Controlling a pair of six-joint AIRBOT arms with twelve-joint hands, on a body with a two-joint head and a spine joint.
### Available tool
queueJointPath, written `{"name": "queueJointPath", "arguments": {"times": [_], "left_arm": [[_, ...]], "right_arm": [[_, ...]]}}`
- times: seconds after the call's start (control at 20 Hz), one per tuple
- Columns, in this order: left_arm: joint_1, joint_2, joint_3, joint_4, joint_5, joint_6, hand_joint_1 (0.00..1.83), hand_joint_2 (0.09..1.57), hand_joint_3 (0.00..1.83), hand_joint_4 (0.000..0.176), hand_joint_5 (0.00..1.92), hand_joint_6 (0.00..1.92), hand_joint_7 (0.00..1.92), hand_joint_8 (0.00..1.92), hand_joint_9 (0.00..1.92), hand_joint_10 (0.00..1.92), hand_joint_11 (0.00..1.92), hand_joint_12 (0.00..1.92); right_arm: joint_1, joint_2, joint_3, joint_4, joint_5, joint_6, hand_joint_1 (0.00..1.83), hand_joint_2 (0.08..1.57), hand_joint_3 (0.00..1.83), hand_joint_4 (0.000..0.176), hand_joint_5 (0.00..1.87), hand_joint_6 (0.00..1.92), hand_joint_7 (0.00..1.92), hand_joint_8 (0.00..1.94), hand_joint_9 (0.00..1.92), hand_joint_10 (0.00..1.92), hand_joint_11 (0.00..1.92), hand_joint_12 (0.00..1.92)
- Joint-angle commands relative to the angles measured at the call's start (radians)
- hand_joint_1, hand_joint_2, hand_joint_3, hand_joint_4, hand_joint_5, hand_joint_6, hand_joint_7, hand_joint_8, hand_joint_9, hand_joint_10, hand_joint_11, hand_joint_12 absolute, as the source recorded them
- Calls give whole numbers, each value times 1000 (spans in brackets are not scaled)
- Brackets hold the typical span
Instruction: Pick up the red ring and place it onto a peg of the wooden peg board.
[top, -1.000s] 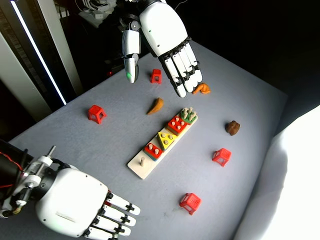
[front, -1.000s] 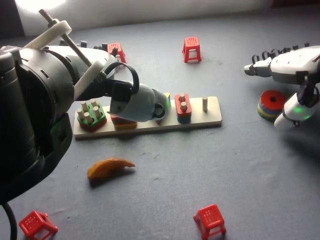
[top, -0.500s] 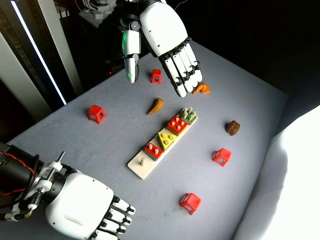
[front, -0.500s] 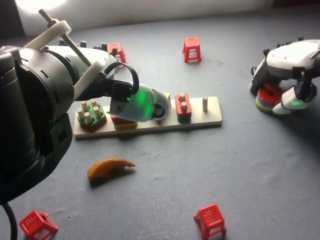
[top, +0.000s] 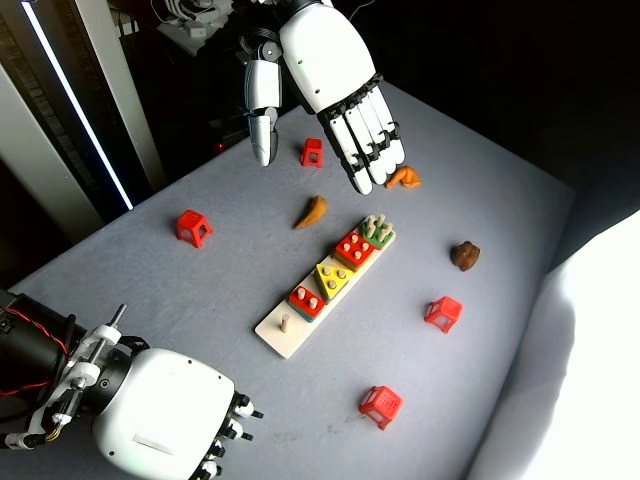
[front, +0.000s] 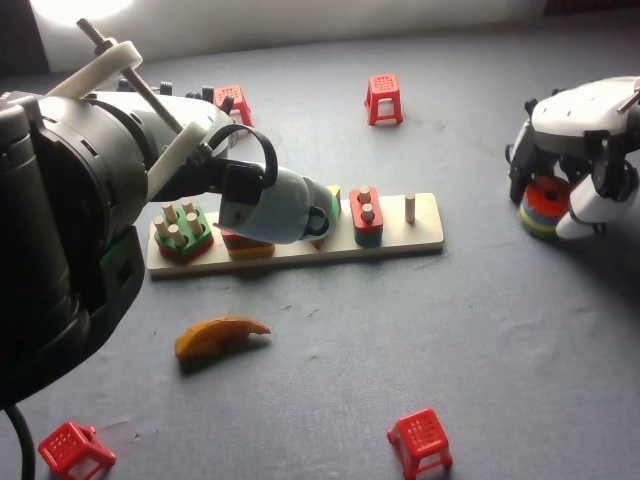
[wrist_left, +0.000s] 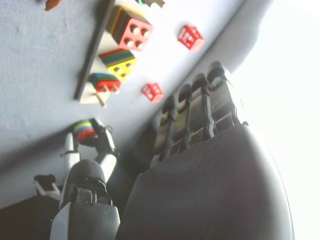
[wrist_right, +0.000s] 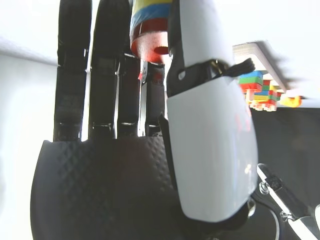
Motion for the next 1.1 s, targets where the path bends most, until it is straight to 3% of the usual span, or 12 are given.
{"name": "queueJointPath", "arguments": {"times": [0.0, 0.1, 0.4, 0.65, 1.05], "left_arm": [[-6, 4, 2, 87, -2, -3, 0, 1124, 0, 0, 4, 0, 1, 0, 0, 0, 0, 0], [-6, 4, 2, 87, -2, -3, 0, 1130, 2, 0, 7, 3, 0, 0, 0, 0, 0, 0], [-6, 4, 2, 87, -2, -4, 0, 1138, 5, 0, 17, 7, 0, 0, 0, 0, 0, 0], [-7, 4, 2, 87, -2, -4, 0, 1132, 1, 0, 41, 12, 17, 6, 7, 3, 14, 6], [-7, 4, 3, 87, -2, -4, 0, 1142, 4, 0, 25, 9, 13, 5, 3, 1, 0, 0]], "right_arm": [[16, 13, -9, -15, -7, -11, 1397, 1041, 0, 0, 1053, 830, 1135, 699, 1113, 865, 929, 973], [51, 33, -42, -15, -8, -41, 1392, 1060, 1, 0, 1022, 879, 1087, 776, 1051, 976, 879, 1046], [134, 40, -94, -13, 5, -58, 1395, 1044, 0, 0, 1063, 810, 1137, 695, 1077, 933, 900, 1034], [187, -8, -95, -7, 14, -114, 1396, 1044, 0, 0, 1051, 795, 1129, 700, 1101, 936, 883, 1042], [200, -108, -57, -5, 29, -130, 1394, 1051, 0, 0, 1035, 835, 1130, 725, 1061, 958, 894, 1054]]}}
